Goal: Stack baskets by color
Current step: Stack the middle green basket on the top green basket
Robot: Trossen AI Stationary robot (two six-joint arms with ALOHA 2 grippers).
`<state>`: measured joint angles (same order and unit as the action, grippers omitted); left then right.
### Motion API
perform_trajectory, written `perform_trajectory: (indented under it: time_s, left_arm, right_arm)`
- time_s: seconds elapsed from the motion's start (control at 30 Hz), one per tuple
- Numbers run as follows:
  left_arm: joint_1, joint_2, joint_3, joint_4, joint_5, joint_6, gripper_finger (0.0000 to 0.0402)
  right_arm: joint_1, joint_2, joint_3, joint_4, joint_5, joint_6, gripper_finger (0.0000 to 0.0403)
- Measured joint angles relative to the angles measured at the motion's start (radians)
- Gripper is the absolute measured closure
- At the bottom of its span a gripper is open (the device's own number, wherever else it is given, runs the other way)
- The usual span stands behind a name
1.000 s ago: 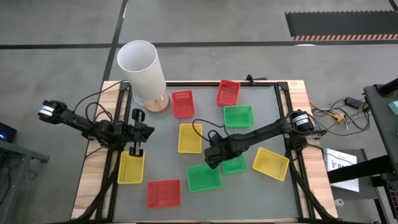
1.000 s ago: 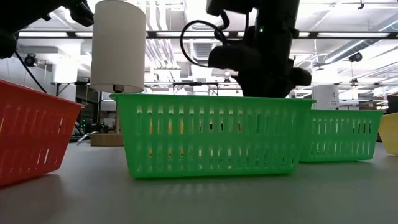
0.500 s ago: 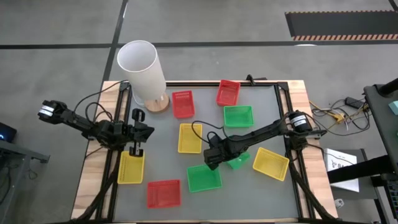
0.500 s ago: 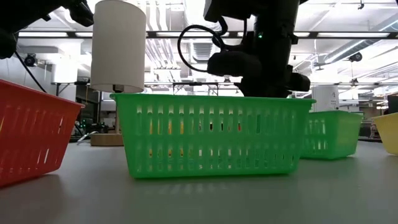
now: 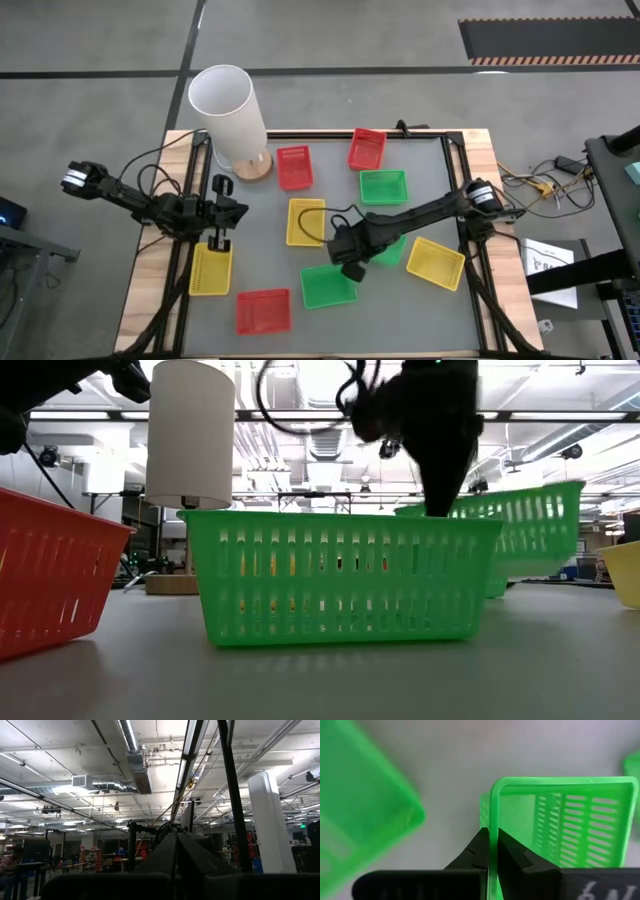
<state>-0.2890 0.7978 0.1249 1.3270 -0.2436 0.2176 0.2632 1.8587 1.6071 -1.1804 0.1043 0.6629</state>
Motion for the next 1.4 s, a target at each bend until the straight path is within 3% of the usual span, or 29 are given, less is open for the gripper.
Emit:
perform_trajectory:
  time_s: [0.27, 0.4, 0.57, 0.87, 1.07, 1.4]
  left_arm:
    - [0.0, 0.0, 0.004, 0.0, 0.0, 0.0, 0.0402]
    - [0.0, -0.004, 0.004, 0.001, 0.0, 0.0, 0.0402]
    - [0.0, -0.002, 0.005, 0.001, 0.0, 0.0, 0.0402]
    - [0.0, -0.003, 0.006, 0.002, 0.0, 0.0, 0.0402]
    - [0.0, -0.002, 0.005, 0.001, 0.0, 0.0, 0.0402]
    - [0.0, -0.001, 0.006, 0.001, 0.0, 0.0, 0.0402]
  right_arm:
    - [0.048, -0.001, 0.127, -0.13, 0.008, -0.397, 0.0394]
    - [0.069, -0.026, 0.134, -0.129, 0.076, -0.569, 0.0394]
    - [0.044, -0.096, 0.091, -0.116, 0.177, -0.657, 0.0394]
    - [-0.099, -0.315, -0.129, 0.064, 0.211, -0.717, 0.0394]
    - [-0.225, -0.444, -0.325, 0.214, 0.16, -0.783, 0.0394]
    - [-0.357, -0.491, -0.518, 0.322, 0.127, -0.847, 0.0394]
